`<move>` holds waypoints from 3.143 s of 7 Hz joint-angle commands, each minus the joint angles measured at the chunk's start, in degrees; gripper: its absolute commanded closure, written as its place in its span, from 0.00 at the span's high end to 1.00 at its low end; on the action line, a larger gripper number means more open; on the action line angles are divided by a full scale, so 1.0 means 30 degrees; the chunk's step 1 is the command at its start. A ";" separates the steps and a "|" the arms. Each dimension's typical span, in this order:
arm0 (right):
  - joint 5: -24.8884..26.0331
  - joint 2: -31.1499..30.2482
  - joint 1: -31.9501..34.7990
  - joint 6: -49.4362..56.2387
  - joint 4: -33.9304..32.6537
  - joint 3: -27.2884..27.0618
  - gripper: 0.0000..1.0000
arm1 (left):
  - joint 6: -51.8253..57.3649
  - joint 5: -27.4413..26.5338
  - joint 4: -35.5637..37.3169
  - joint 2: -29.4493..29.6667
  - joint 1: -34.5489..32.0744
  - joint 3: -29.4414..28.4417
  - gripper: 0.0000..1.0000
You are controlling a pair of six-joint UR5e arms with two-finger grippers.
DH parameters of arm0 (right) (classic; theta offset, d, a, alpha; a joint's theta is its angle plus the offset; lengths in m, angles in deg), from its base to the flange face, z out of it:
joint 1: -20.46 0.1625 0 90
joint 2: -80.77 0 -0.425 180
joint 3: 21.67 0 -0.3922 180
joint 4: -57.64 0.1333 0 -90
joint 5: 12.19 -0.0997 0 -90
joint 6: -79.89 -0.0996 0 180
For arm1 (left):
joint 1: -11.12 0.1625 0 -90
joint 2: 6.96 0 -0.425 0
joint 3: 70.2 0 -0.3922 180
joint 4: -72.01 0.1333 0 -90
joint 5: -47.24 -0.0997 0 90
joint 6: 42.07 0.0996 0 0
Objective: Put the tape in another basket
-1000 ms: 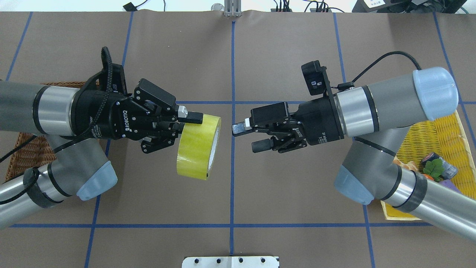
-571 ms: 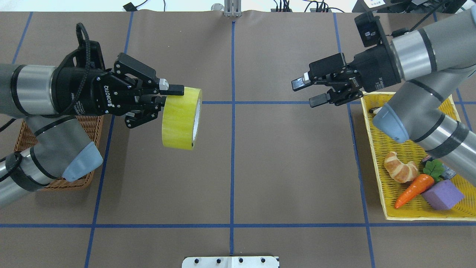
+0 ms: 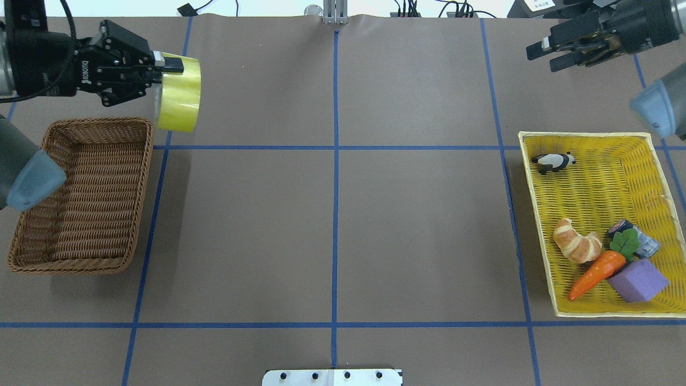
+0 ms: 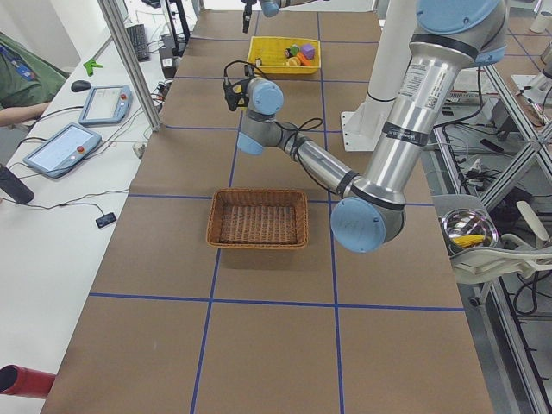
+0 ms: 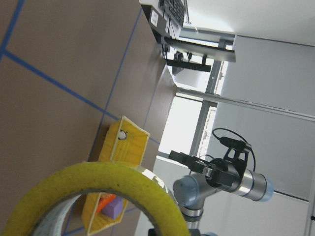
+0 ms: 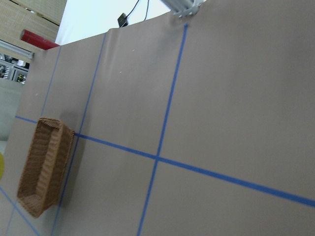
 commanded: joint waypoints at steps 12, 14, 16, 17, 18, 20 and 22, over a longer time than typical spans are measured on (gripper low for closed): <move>0.7434 -0.1034 0.2084 1.9700 -2.1774 -0.3063 1.00 | 1.7990 -0.3939 1.9239 -0.5110 0.2496 0.3206 0.00; 0.6881 -0.1587 0.2084 1.9700 -2.1833 -0.3237 1.00 | 1.7757 -0.3793 1.9268 -0.4761 0.2847 0.2914 0.27; 0.6817 -0.2084 0.2084 1.9641 -2.1804 -0.3763 1.00 | 1.7958 -0.3938 1.9093 -0.4758 0.3024 0.2795 0.99; 0.6905 -0.2756 0.2084 1.9612 -2.1717 -0.3824 1.00 | 1.8018 -0.3968 1.9092 -0.4903 0.2995 0.2824 0.99; 0.7080 -0.2849 0.2084 1.9409 -2.1658 -0.3882 1.00 | 1.8077 -0.3997 1.9092 -0.5050 0.2792 0.3173 0.99; 0.6792 -0.3228 0.2346 1.9436 -2.1658 -0.4000 1.00 | 2.2030 -0.3736 1.9238 -0.6566 0.0903 0.3615 0.99; 0.5568 -0.4774 0.3603 1.9700 -2.1629 -0.4523 1.00 | 2.8243 -0.2163 1.9414 -0.7919 -0.3308 0.2628 0.99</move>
